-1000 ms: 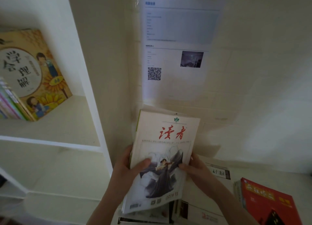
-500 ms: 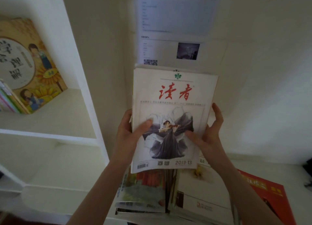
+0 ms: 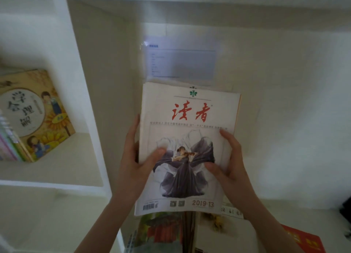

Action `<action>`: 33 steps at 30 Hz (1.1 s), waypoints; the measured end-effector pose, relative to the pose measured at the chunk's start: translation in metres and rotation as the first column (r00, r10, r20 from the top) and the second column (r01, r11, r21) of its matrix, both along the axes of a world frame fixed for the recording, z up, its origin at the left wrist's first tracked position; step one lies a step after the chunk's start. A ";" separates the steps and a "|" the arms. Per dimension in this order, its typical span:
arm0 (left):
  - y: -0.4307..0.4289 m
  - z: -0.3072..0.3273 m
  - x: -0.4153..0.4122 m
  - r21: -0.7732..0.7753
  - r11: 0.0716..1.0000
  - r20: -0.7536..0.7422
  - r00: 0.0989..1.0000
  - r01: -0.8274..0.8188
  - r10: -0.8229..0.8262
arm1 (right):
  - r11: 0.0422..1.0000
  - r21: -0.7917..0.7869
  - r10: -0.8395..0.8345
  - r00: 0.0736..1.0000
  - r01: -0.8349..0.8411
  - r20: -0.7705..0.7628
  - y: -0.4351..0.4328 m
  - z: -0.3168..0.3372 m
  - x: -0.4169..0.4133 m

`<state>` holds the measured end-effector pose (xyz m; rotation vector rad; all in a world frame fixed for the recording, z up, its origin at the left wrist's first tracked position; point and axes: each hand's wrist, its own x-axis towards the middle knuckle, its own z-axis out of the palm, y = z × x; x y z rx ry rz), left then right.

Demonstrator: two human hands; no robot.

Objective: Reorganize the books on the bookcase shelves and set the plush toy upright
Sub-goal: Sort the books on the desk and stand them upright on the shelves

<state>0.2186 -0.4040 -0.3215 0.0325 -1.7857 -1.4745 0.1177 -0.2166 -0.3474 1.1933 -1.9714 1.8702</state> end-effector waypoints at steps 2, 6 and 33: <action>0.006 0.014 0.013 -0.055 0.998 -0.034 0.999 -0.040 0.038 | 1.000 -0.007 -0.026 0.997 0.026 -0.069 0.003 0.011 0.008; 0.016 0.049 0.044 -0.200 0.968 -0.186 0.976 -0.151 0.114 | 0.999 -0.054 -0.017 0.980 0.006 -0.199 0.008 0.048 0.025; -0.150 0.352 0.152 -0.082 0.559 -0.695 0.449 -0.825 0.561 | 0.949 0.043 0.255 0.681 -0.313 -0.686 -0.262 0.408 0.072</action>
